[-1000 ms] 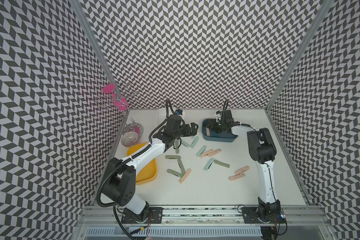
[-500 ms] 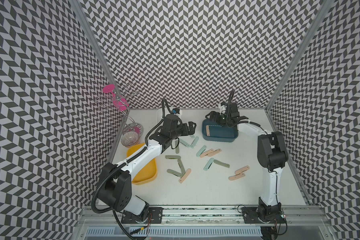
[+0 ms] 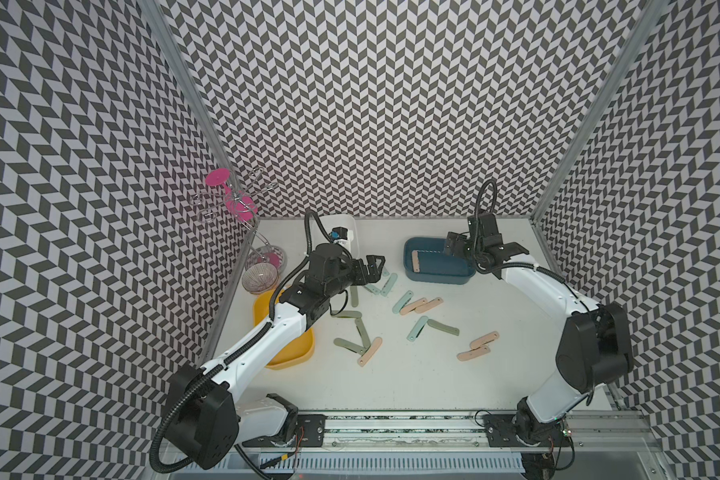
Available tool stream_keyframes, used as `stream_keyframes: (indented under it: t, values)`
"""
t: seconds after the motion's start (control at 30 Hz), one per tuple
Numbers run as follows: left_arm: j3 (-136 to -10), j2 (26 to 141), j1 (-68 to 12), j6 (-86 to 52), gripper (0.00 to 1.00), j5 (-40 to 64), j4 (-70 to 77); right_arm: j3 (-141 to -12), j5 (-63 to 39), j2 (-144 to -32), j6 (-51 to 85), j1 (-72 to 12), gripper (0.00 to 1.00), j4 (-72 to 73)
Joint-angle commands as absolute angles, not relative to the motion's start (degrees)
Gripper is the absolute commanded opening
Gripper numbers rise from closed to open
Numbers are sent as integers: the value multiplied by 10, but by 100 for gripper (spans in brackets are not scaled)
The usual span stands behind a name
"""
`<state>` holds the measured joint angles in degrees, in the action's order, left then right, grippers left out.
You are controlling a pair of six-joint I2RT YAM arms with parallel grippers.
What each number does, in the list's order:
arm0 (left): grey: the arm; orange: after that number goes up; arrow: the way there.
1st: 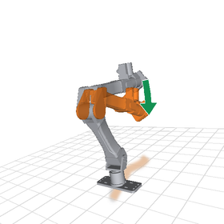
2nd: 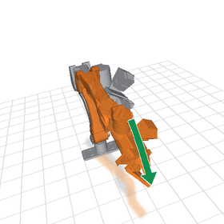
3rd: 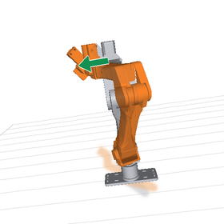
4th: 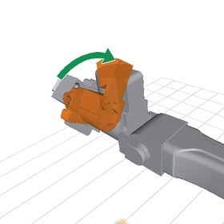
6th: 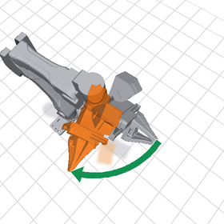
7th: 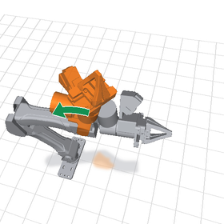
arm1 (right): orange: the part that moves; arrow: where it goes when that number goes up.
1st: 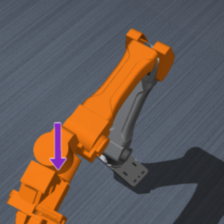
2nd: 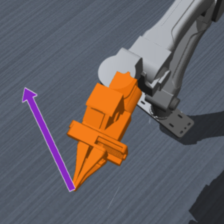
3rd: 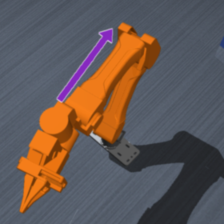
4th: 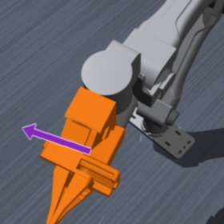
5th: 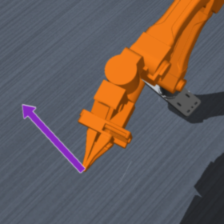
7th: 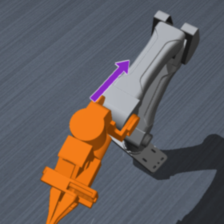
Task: Place the fruit knives into the storage box by color
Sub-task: Pick up the fruit knife from the center of the board.
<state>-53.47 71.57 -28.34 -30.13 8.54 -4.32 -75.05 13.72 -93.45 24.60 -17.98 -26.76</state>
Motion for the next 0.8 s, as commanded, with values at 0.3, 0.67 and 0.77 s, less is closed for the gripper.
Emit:
stream_keyframes:
  t: [0.3, 0.67, 0.77]
  values:
    - [-474, 661, -284, -334, 100, 152, 8, -579, 87, -743, 356, -194, 100, -333]
    - [-437, 658, -322, -355, 100, 163, 40, -335, -14, -539, 503, -195, 93, -301]
    - [-437, 667, -337, -357, 100, 159, 45, -292, -1, -499, 531, -195, 93, -289]
